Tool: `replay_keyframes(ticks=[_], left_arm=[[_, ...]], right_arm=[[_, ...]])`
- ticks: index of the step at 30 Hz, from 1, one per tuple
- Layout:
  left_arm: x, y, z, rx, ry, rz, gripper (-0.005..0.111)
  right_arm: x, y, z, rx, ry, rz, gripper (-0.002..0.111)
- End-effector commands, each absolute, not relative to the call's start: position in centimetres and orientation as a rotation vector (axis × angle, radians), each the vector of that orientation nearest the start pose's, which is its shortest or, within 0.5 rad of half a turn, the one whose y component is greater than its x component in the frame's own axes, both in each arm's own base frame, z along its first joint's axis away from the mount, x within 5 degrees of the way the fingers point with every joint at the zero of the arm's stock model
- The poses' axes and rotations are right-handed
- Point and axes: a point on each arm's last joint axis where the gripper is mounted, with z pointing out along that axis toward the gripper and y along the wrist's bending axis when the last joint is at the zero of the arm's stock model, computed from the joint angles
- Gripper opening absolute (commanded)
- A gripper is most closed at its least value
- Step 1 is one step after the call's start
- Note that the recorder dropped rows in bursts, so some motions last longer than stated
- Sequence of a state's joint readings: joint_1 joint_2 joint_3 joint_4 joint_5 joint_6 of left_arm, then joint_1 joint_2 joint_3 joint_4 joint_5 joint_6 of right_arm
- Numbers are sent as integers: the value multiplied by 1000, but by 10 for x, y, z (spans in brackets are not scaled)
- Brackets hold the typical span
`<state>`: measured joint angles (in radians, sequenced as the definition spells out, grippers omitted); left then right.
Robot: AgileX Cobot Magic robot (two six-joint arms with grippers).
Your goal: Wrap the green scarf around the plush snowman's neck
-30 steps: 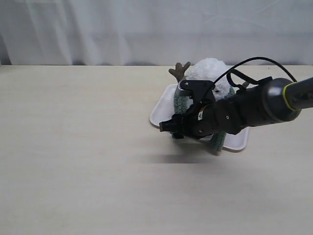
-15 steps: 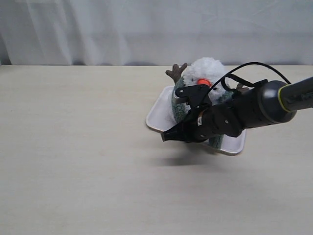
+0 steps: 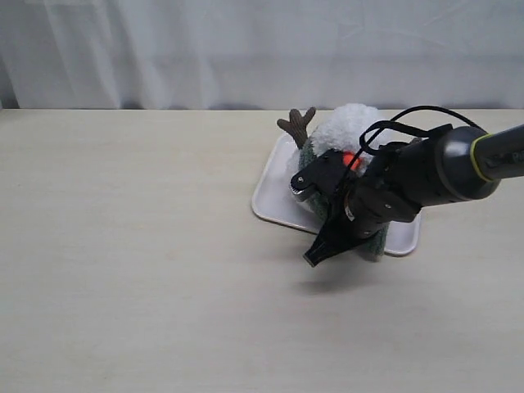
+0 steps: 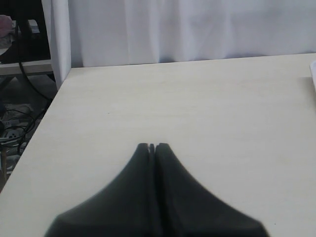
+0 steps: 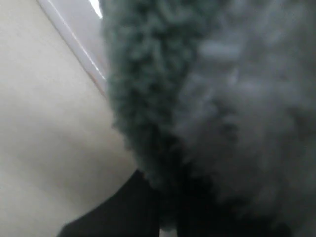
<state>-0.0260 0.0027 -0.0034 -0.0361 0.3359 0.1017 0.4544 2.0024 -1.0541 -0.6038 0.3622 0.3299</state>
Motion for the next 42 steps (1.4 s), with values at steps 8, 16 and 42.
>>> replay_keyframes(ticks=[8, 16, 42], left_arm=[[54, -2, 184, 89, 1804, 18, 0], [54, -2, 184, 89, 1804, 18, 0], [54, -2, 184, 89, 1804, 18, 0]], right_arm=[[334, 136, 103, -879, 2610, -269, 4], [333, 137, 141, -804, 2534, -220, 19], [299, 214, 190, -873, 2395, 297, 37]])
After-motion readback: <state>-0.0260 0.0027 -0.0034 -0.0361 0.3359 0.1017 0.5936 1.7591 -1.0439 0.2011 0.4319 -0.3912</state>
